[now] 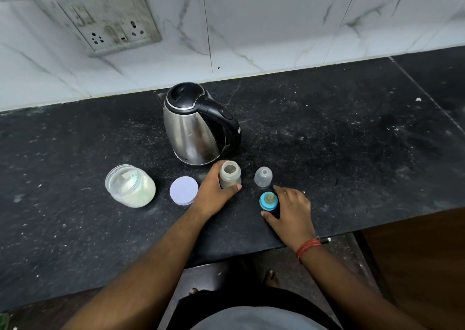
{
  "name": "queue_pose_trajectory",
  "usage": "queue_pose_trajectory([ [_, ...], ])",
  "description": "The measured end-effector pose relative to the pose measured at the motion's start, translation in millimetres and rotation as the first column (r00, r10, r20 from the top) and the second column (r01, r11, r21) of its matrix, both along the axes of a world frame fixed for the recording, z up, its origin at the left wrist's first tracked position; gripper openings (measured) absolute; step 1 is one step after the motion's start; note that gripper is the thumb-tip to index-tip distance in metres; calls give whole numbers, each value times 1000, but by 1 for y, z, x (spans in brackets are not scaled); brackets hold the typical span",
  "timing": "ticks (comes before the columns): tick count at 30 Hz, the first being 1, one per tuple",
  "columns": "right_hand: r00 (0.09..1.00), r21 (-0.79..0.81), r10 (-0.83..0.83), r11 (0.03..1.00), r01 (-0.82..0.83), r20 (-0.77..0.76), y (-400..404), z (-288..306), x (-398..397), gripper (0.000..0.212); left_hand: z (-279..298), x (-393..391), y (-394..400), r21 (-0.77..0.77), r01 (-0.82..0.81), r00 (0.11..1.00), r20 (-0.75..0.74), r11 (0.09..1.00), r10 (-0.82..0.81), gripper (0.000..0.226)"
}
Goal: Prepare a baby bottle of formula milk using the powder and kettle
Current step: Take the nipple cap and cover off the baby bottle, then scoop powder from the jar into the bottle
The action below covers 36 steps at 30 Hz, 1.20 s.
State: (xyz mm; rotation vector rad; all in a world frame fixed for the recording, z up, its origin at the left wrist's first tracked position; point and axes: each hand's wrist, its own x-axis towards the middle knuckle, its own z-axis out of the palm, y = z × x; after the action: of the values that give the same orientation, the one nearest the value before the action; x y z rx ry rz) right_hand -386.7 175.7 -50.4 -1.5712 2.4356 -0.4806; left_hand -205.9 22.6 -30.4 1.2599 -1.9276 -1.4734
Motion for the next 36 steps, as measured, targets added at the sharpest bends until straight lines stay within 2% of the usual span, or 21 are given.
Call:
queue_pose_trajectory([
  [2, 999, -14, 11, 1000, -10, 41, 3, 2, -1, 82, 0, 2, 2, 21, 1, 1000, -19, 1000, -1, 75],
  [6, 989, -173, -13, 984, 39, 148, 8, 13, -1, 77, 7, 5, 7, 75, -56, 993, -98, 996, 63, 95],
  [10, 984, -311, -9, 948, 65, 176, -1, 31, 2, 68, 16, 10, 11, 68, -91, 984, -150, 994, 100, 84],
  [15, 975, -385, 71, 923, 15, 210, -26, 54, 16, 63, 26, 22, 13, -93, -144, 981, -144, 985, 129, 82],
  [19, 971, -439, 165, 895, -75, 171, -46, 68, 34, 62, 39, 35, 15, -190, -184, 972, -183, 964, 150, 69],
  [25, 940, -550, 307, 816, -181, 146, -70, 95, 75, 59, 59, 70, 6, -346, -252, 958, -224, 904, 182, 67],
  [31, 873, -571, 458, 767, -292, 169, -100, 109, 121, 54, 72, 124, -2, -410, -384, 921, -241, 827, 308, 69],
  [36, 806, -459, 543, 794, -400, 237, -129, 105, 160, 49, 63, 175, -10, -370, -529, 848, -247, 764, 468, 72],
])
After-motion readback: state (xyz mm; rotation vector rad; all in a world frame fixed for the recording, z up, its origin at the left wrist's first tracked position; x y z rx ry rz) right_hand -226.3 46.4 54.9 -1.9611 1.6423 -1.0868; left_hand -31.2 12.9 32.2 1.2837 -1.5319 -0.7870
